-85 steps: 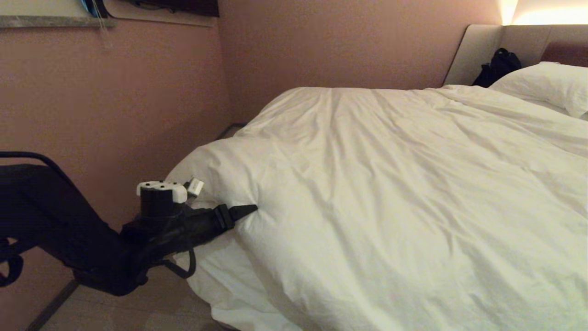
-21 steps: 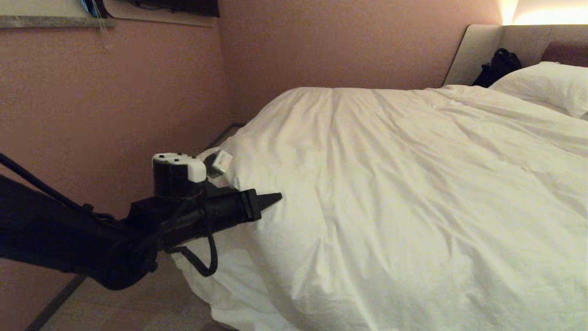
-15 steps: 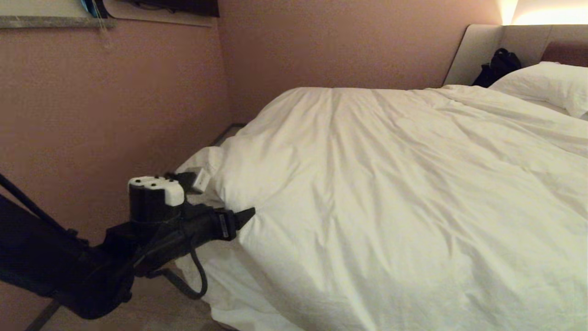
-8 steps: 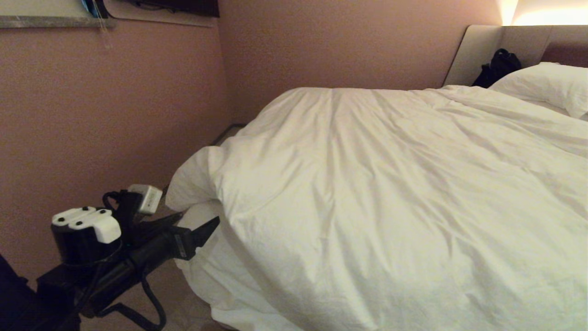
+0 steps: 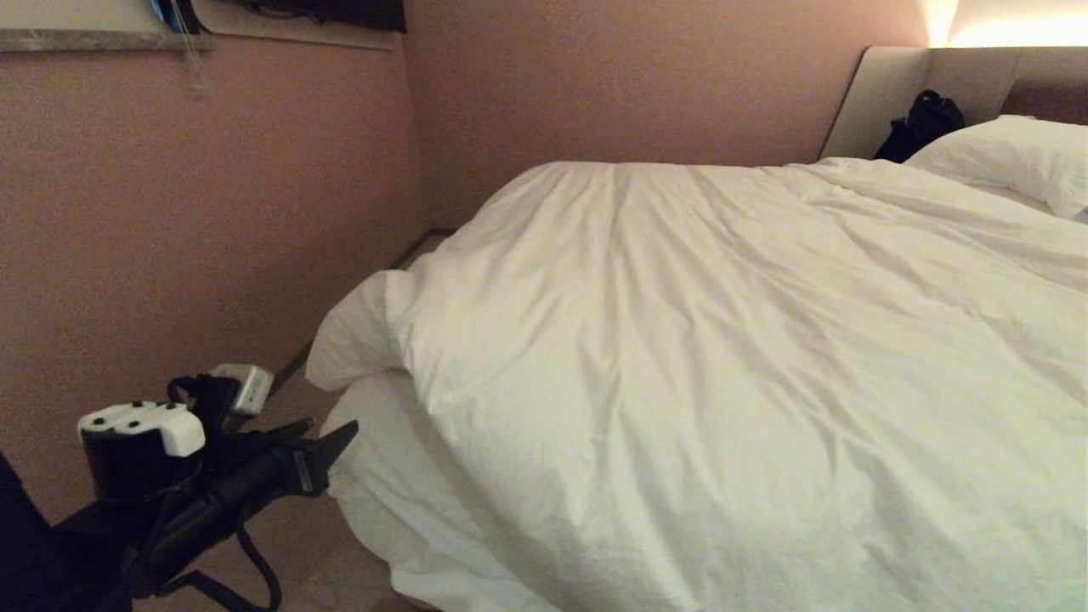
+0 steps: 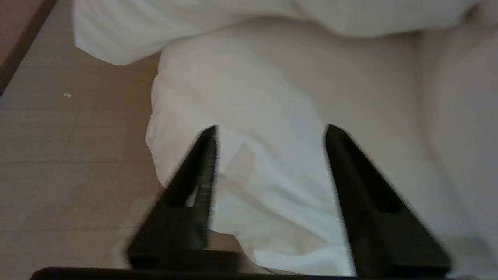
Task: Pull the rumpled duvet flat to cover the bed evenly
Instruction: Flatten the corners of the folded blanket
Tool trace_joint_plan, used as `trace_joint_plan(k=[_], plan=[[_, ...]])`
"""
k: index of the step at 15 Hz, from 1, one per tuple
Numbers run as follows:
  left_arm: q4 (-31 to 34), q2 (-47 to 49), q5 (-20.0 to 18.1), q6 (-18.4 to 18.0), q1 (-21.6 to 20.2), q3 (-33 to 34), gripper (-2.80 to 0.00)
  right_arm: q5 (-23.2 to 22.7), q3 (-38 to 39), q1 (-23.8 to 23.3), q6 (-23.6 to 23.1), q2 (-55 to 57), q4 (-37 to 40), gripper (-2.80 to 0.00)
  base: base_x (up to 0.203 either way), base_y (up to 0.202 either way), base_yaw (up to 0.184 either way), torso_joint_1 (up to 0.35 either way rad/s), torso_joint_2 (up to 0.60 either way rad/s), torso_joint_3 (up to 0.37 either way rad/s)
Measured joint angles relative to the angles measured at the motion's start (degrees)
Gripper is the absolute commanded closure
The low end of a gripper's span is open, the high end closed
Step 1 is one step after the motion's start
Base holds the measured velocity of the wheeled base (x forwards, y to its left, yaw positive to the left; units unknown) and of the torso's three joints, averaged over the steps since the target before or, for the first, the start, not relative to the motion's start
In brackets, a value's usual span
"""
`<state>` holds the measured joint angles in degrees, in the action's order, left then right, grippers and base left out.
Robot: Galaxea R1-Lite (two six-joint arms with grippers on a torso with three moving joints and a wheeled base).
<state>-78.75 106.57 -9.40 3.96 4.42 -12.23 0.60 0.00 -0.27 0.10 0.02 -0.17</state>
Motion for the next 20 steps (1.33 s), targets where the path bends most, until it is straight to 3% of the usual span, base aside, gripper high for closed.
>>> trace_joint_plan(k=[5,9,16,20], plan=[[-8.3,14.5,-0.1,-2.5,0.5,-7.2,0.00,0.0,0.0,0.0,0.0,0.0,0.0,0.00,0.000,0.000,0.000,0.000,0.00,0.000],[-8.7,24.8,-0.3,-6.3,2.2,-14.7,0.00,0.0,0.0,0.0,0.0,0.0,0.0,0.00,0.000,0.000,0.000,0.000,0.00,0.000],[-8.0,26.7,0.7,-4.7,5.7,-22.8,0.00,0.0,0.0,0.0,0.0,0.0,0.0,0.00,0.000,0.000,0.000,0.000,0.00,0.000],[2.6,24.1,0.5,-1.3,7.0,-31.0,0.00,0.0,0.0,0.0,0.0,0.0,0.0,0.00,0.000,0.000,0.000,0.000,0.00,0.000]])
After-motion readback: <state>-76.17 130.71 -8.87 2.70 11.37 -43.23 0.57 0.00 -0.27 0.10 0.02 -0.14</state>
